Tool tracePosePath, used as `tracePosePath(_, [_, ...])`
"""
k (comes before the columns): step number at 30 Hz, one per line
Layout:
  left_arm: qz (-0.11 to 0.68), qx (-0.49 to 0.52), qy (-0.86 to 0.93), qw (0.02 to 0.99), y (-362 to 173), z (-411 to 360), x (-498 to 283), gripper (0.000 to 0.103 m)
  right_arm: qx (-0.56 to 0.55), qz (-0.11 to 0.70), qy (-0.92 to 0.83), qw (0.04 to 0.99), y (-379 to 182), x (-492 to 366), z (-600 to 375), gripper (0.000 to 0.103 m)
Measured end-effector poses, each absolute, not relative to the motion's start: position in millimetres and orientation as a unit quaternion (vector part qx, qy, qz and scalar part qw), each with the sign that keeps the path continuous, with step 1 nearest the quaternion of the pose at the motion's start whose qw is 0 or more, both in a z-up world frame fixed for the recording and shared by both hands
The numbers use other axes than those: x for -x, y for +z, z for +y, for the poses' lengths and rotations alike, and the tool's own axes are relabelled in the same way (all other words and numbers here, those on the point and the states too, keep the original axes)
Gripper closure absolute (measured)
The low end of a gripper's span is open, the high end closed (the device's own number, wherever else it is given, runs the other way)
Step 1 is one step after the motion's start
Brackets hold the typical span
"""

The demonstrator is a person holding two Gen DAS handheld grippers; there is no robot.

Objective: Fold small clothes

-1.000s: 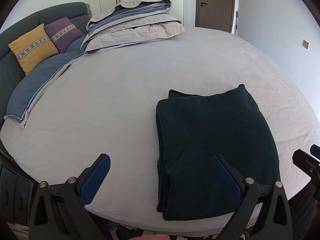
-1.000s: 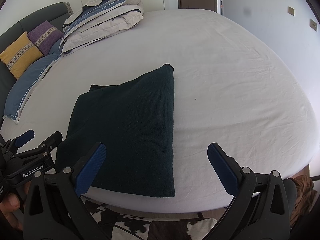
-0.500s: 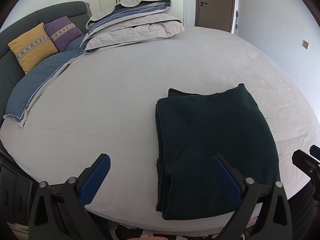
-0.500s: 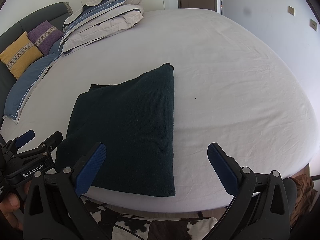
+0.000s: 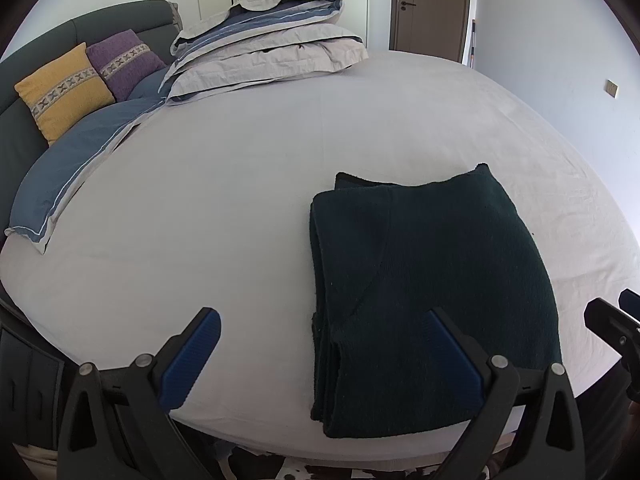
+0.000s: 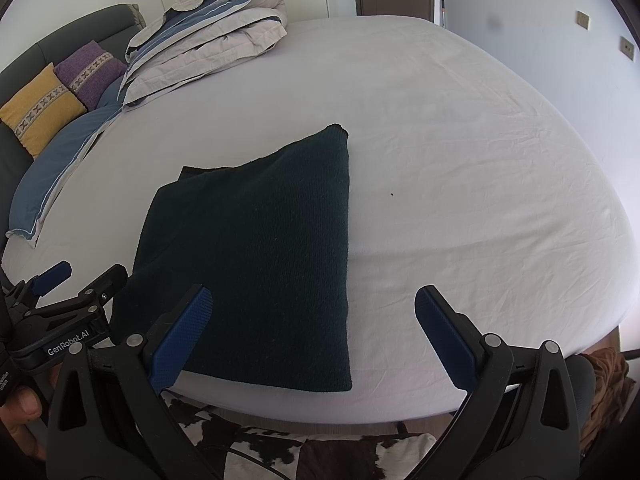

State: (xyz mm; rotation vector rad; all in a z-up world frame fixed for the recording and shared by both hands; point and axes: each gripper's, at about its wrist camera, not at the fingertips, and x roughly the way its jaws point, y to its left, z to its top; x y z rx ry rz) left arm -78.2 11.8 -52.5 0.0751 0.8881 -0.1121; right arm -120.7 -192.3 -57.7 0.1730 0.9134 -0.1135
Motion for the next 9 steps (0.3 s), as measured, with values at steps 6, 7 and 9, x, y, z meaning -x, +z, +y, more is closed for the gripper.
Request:
tracePosePath(6, [0.429, -0.036, -0.055, 0.901, -52.6, 12.2, 78.4, 0.0, -0.083, 0.441, -0.054, 0.892, -58.8, 120.4, -193.3, 0.0])
tracePosePath(7, [0.429, -0.036, -0.055, 0.901, -52.6, 12.5, 78.2, 0.0, -0.084, 0.441, -0.054, 0.892, -58.8, 120.4, -193.3, 0.0])
tracePosePath(9, [0.429, -0.036, -0.055, 0.901, -53.3, 12.1, 78.8, 0.0, -0.084, 0.441, -0.054, 0.892, -58.9, 120.4, -193.2, 0.0])
